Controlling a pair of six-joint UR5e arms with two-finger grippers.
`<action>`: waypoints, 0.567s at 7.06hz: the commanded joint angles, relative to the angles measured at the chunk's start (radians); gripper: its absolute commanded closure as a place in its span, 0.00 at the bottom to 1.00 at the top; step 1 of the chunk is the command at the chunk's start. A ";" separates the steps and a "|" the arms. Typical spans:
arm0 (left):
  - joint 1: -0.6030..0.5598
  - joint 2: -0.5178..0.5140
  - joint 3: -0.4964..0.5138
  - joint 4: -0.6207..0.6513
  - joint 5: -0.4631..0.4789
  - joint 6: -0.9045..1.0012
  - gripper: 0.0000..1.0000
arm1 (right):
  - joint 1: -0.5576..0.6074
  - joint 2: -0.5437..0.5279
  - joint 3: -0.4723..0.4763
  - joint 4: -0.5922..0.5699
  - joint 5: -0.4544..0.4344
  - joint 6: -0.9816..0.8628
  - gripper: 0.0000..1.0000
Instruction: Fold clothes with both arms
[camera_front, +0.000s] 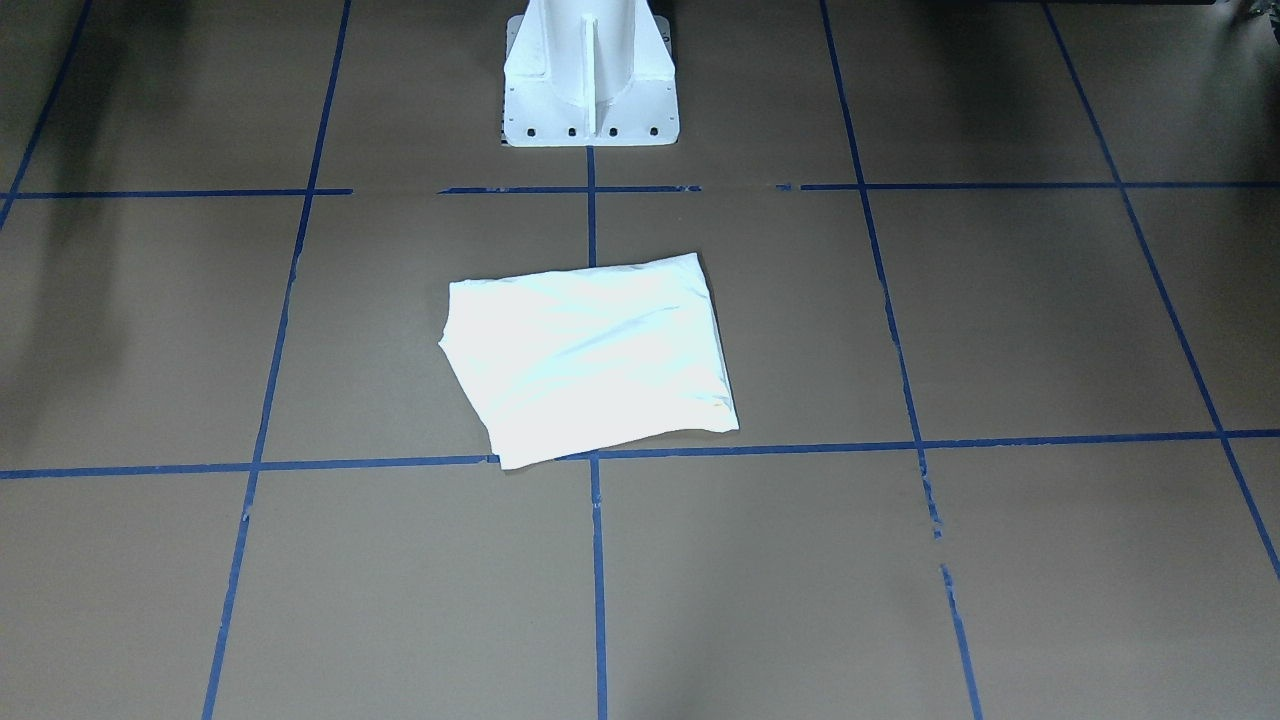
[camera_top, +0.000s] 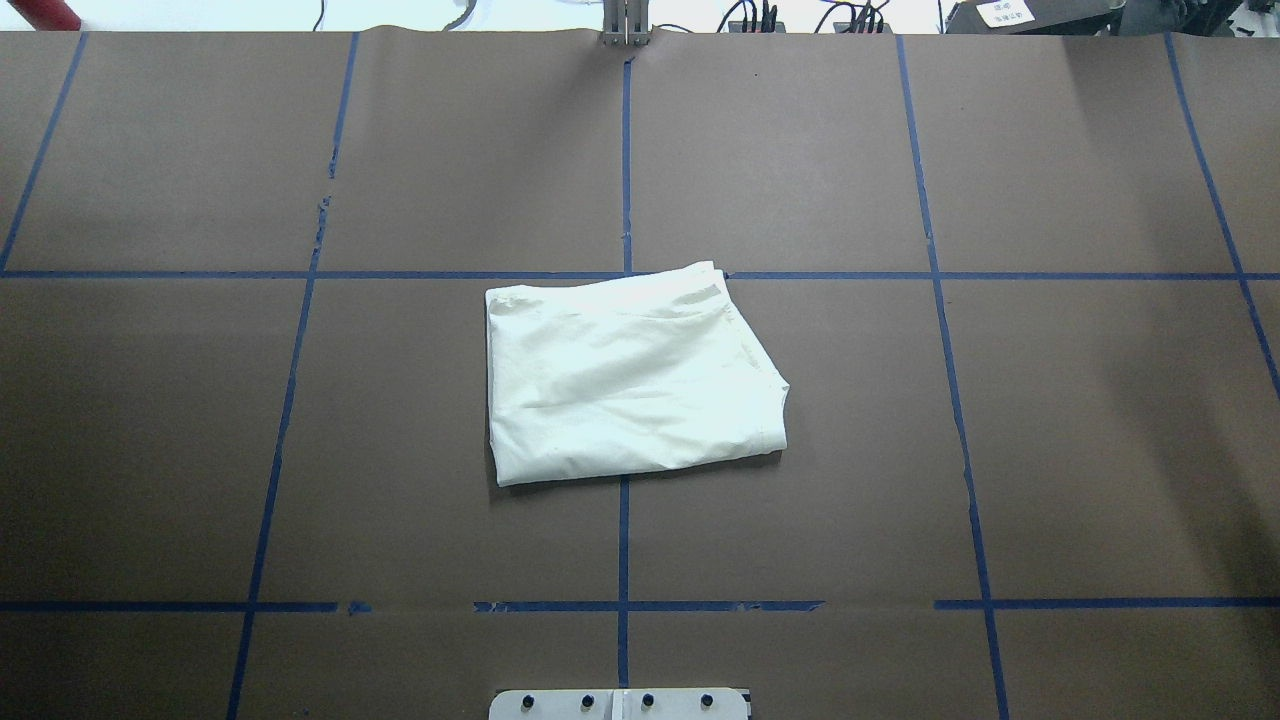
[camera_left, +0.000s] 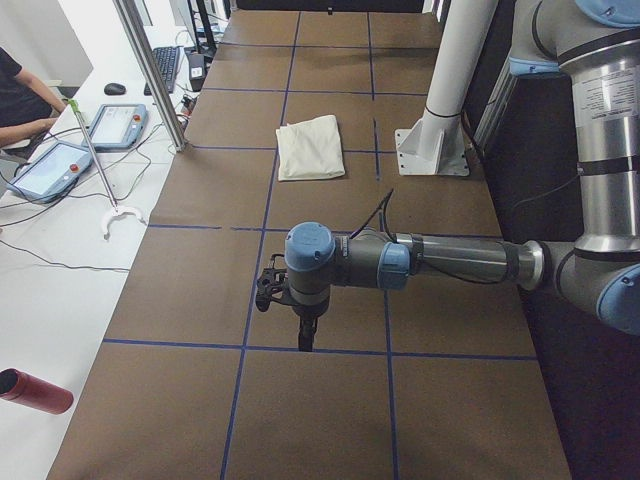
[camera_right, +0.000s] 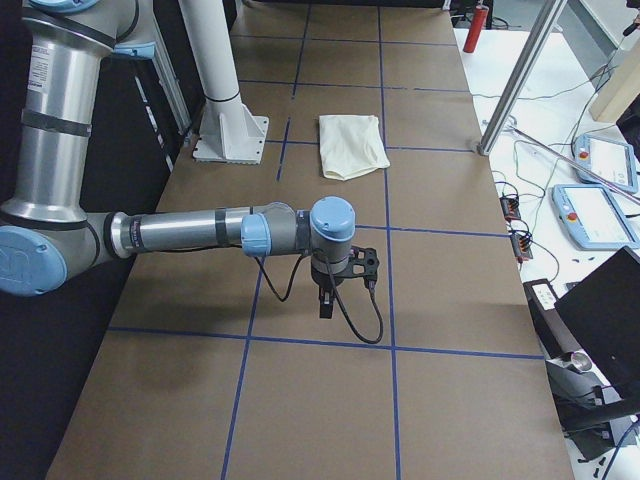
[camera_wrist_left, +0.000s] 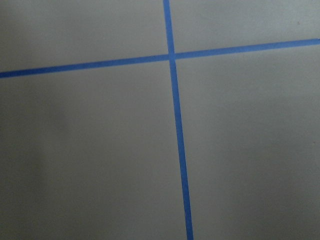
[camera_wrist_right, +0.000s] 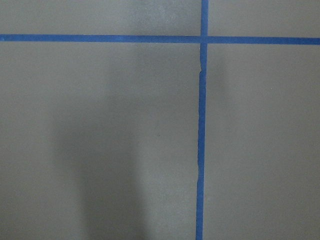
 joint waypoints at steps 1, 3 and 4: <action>0.000 -0.005 -0.006 0.060 0.002 0.001 0.00 | 0.000 0.007 -0.007 -0.003 0.000 0.000 0.00; 0.002 -0.002 -0.006 0.060 0.000 0.001 0.00 | 0.000 0.007 -0.009 0.003 -0.001 0.000 0.00; 0.000 0.000 -0.006 0.059 0.000 0.001 0.00 | 0.000 0.005 -0.017 0.003 -0.001 0.001 0.00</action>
